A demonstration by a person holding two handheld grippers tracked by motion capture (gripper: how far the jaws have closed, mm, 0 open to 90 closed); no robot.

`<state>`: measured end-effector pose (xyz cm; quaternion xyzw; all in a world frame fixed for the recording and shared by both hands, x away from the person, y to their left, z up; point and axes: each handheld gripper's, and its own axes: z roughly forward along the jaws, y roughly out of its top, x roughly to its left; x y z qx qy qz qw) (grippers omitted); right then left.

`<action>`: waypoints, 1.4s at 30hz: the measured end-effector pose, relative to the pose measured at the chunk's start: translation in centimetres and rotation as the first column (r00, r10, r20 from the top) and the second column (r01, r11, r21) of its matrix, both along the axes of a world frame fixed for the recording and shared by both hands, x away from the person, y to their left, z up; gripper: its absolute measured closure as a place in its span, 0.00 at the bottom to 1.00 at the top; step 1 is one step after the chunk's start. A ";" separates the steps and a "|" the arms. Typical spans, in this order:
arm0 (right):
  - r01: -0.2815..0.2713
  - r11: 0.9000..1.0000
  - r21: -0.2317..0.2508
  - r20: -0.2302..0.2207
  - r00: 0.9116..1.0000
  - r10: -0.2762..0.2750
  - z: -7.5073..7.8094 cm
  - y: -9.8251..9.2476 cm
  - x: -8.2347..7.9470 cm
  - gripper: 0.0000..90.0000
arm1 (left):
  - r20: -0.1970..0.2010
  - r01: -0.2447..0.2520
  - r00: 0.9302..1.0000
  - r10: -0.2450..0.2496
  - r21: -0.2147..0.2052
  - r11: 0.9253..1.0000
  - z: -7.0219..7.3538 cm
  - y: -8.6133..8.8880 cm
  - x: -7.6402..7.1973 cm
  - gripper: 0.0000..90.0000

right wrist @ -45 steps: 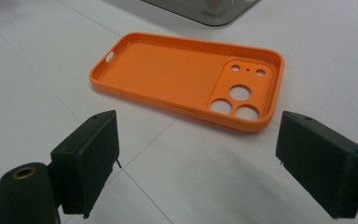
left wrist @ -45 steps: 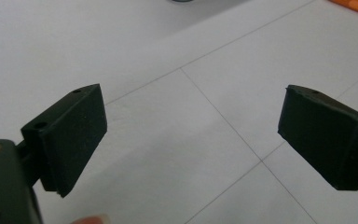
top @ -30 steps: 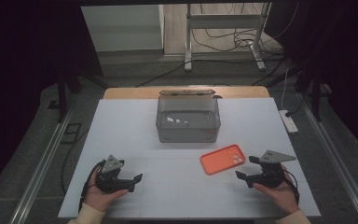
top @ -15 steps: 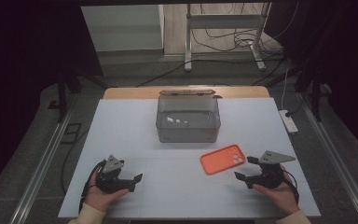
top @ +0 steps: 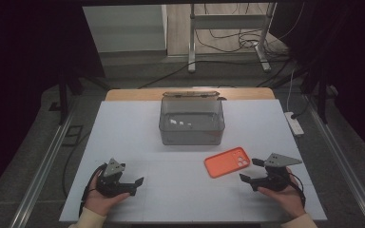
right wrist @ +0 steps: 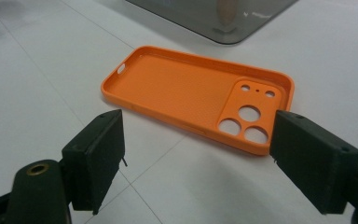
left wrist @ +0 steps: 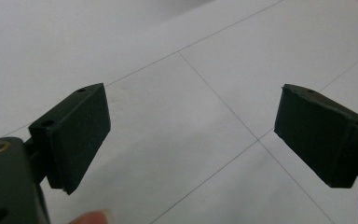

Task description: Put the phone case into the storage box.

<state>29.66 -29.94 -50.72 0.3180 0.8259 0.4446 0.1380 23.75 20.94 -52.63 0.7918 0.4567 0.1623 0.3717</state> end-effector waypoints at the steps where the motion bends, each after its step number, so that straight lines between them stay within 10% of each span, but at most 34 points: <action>1: 0.000 1.000 0.000 -0.002 1.000 0.000 0.0 0.0 0.0 0.20 | 0.002 -0.001 1.000 0.001 -0.002 1.000 0.1 -0.1 0.0 0.12; 42: -0.082 0.996 -0.043 0.013 0.996 0.083 3.2 0.3 0.8 0.24 | 0.027 0.004 1.000 -0.005 0.019 1.000 0.4 -0.4 -0.2 0.13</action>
